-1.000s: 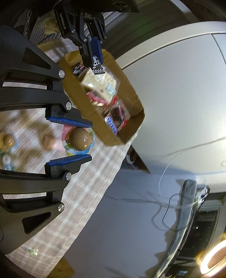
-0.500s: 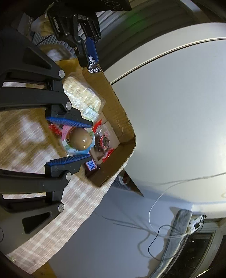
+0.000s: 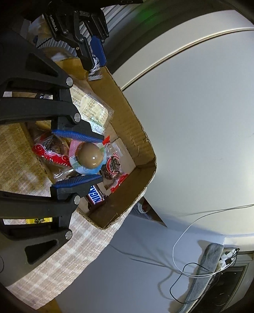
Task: Organize snacks
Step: 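Carry both candies over the cardboard box and open both tools to drop them, then move the left tool to the brown ball candy while the right tool approaches the green candy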
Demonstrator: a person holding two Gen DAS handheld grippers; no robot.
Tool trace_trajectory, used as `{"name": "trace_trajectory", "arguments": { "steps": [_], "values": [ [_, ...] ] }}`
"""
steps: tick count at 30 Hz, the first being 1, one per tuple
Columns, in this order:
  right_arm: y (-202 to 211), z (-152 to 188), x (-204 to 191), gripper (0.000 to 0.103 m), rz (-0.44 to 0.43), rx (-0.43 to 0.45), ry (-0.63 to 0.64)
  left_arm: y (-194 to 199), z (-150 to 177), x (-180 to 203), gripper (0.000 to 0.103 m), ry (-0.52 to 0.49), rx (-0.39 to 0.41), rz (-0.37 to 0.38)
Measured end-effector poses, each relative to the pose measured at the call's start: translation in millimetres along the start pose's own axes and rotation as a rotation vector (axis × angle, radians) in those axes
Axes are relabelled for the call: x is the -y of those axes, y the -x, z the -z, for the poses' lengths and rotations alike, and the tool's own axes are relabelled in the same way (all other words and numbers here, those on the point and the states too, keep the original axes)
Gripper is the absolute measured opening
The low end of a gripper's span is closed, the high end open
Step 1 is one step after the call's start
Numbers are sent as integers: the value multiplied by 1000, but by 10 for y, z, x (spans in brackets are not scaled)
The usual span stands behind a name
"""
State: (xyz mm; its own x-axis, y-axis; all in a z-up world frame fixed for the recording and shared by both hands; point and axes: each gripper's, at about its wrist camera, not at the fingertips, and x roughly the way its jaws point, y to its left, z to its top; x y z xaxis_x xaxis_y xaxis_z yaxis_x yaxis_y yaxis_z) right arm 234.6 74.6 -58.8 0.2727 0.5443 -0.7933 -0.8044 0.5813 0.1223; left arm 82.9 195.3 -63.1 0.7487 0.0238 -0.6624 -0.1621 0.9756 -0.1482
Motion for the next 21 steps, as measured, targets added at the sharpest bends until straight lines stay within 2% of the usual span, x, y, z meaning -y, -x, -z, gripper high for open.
{"name": "trace_trajectory", "arguments": {
  "steps": [1, 3, 7, 21],
  "values": [
    [7, -6, -4, 54, 3, 4, 0, -5, -2, 5, 33, 0, 0, -1],
    [37, -4, -7, 71, 13, 19, -2, 0, -6, 10, 47, 2, 3, 1],
    [72, -6, 4, 81, 26, 21, -8, 17, -10, 19, 51, 4, 11, 3],
    [422, 181, 176, 83, 46, 26, -37, 108, -4, 154, 51, 3, 27, 28]
  ]
}}
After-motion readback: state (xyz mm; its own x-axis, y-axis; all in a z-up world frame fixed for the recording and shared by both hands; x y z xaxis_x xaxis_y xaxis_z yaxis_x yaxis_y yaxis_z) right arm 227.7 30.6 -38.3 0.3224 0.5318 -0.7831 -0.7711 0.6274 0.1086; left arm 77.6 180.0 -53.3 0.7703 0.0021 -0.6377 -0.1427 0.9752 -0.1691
